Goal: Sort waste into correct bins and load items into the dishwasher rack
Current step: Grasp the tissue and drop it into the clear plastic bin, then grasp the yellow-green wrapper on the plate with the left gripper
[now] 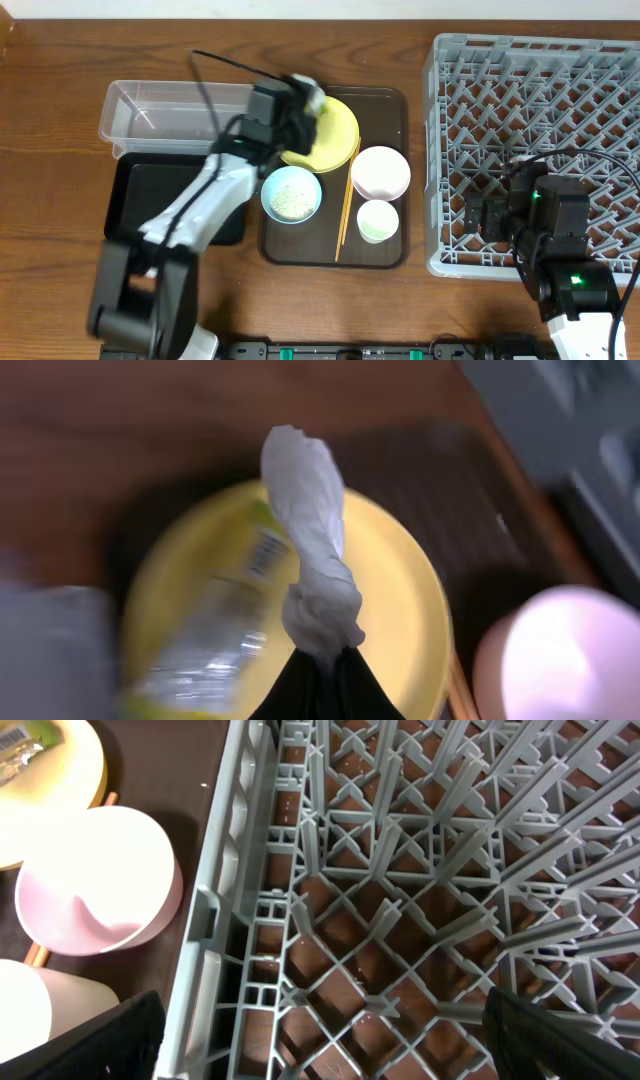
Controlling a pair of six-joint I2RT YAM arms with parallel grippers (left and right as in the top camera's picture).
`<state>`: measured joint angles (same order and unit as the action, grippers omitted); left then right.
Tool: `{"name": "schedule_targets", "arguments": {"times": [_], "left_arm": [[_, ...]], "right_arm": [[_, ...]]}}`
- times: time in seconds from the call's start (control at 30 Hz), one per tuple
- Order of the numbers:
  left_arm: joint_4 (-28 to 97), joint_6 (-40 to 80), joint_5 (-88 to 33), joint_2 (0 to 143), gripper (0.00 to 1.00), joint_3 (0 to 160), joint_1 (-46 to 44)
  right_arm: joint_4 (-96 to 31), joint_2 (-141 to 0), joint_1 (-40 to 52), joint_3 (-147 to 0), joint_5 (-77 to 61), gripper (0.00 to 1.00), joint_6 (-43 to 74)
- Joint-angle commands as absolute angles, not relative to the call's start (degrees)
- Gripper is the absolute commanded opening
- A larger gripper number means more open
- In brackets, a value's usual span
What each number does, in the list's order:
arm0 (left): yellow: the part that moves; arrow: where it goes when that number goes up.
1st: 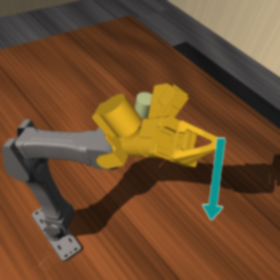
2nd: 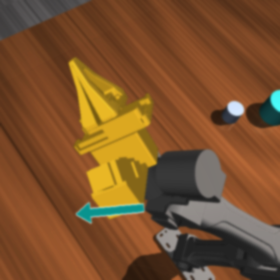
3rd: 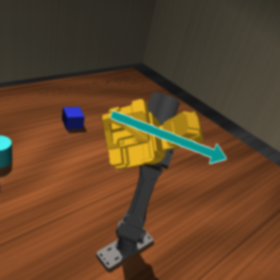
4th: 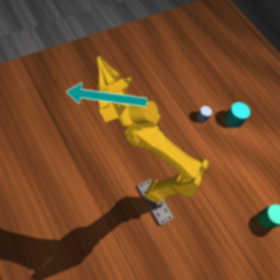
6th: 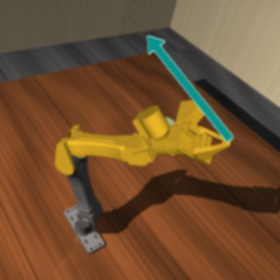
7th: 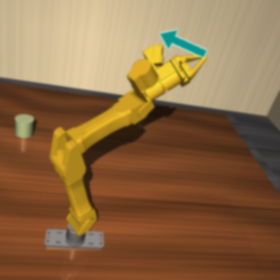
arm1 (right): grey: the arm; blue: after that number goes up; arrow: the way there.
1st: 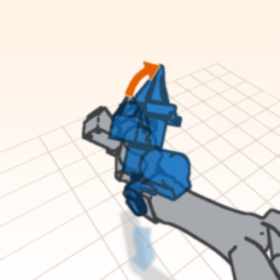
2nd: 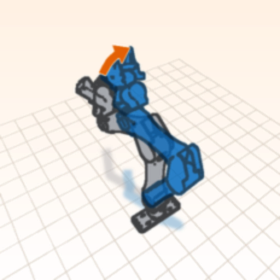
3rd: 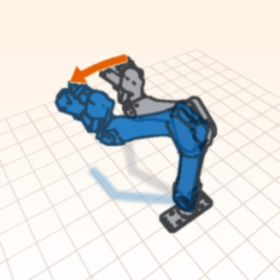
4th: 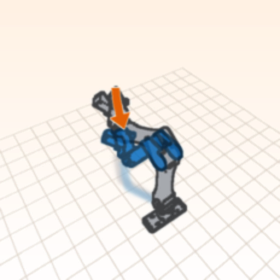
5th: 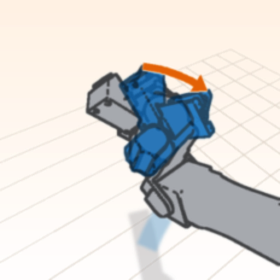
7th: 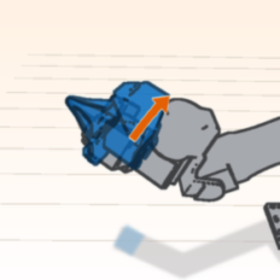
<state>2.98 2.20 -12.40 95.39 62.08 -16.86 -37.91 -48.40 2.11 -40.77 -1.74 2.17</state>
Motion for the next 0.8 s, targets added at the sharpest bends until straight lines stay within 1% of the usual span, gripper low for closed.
{"name": "schedule_targets", "arguments": {"times": [0.0, 0.1, 0.23, 0.3, 0.37, 0.47, 0.5, 0.53, 0.6, 0.77], "left_arm": [[3.53, 11.84, -4.4, 93.21, 0.06, 62.81, -12.47], [4.08, 21.15, -2.04, 92.84, 0.06, 62.81, -8.4], [5.63, 33.32, -1.87, 93.78, 0.06, 62.81, -3.6], [6.87, 37.23, -1.87, 94.39, 0.07, 62.81, -1.96], [7.7, 39.66, -1.91, 94.74, 0.12, 62.74, -0.86], [7.51, 39.03, -2.0, 94.72, 0.17, 62.76, -0.67], [7.42, 38.22, -2.44, 94.65, 0.3, 62.76, -0.69], [7.44, 37.41, -2.9, 94.52, 0.39, 62.76, -0.73], [7.42, 34.17, -4.56, 94.02, 0.49, 62.76, -0.73], [7.07, 25.76, -7.62, 91.57, 0.5, 62.76, -1.23]], "right_arm": [[-38.11, -48.66, 2.66, -41.95, -2.2, 0.99, 2.76], [-38.15, -48.66, 2.66, -41.95, -2.22, 0.99, 2.74], [-38.33, -48.66, 2.66, -41.95, -2.22, 0.99, 2.76], [-38.3, -48.66, 2.66, -41.95, -2.22, 0.99, 2.74], [-38.35, -48.66, 2.66, -41.95, -2.28, 0.99, 2.76], [-38.33, -48.66, 2.66, -41.95, -2.26, 0.99, 2.76], [-38.33, -48.66, 2.66, -41.95, -2.24, 0.99, 2.76], [-38.35, -48.66, 2.66, -41.95, -2.24, 0.99, 2.76], [-38.33, -48.66, 2.66, -41.95, -2.24, 0.99, 2.76], [-38.35, -48.66, 2.66, -41.95, -2.26, 0.99, 2.76]]}}
